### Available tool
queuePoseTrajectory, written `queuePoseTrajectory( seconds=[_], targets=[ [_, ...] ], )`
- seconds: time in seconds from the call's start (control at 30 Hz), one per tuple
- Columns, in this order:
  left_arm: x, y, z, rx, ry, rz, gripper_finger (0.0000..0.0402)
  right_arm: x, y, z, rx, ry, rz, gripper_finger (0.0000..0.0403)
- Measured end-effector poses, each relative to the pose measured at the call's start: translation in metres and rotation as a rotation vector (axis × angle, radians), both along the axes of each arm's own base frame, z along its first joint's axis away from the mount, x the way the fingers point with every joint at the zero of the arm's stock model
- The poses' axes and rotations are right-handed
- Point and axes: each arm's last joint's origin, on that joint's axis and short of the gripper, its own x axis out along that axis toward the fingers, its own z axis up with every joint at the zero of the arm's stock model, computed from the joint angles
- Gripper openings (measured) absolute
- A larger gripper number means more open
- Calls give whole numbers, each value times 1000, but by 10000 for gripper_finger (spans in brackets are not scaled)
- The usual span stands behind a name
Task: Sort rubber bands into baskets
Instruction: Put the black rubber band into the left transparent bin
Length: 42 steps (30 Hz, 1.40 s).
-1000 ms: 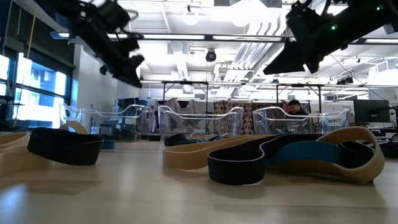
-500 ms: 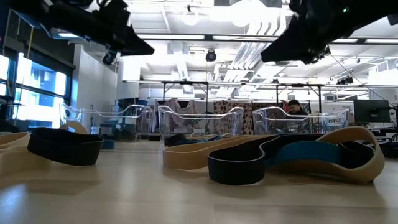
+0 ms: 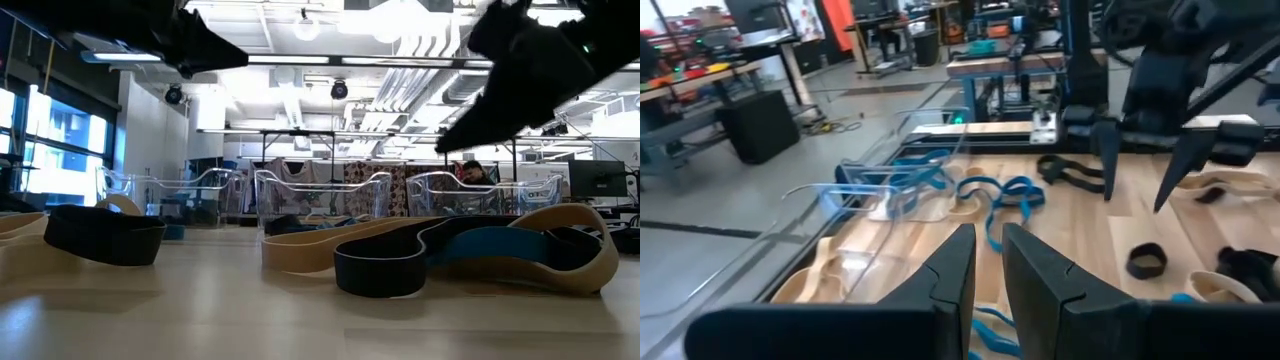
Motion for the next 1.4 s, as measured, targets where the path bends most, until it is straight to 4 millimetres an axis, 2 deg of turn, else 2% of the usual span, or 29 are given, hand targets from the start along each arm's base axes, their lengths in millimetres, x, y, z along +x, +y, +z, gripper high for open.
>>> queuePoseTrajectory(
  seconds=[0.37,0.63,0.77,0.9,1.07,1.23,1.4],
  targets=[
    [0,-7,0,-1,1,-32,43,-5,27,-37,53,119,29,199],
    [0,-7,0,-8,-1,-32,43,-6,30,-58,40,187,8,198],
    [0,-7,0,-15,-1,-31,43,-5,28,-65,54,207,-23,177],
    [0,-7,-1,-16,1,-31,44,-5,28,-66,69,203,-35,119],
    [2,-9,-3,-36,12,-98,44,-5,28,-60,61,186,-14,16],
    [7,-12,-9,-71,40,-183,44,-1,25,-45,42,127,-18,18],
    [19,-13,-26,-103,118,-177,49,19,21,-24,-83,83,10,4]
  ],
)
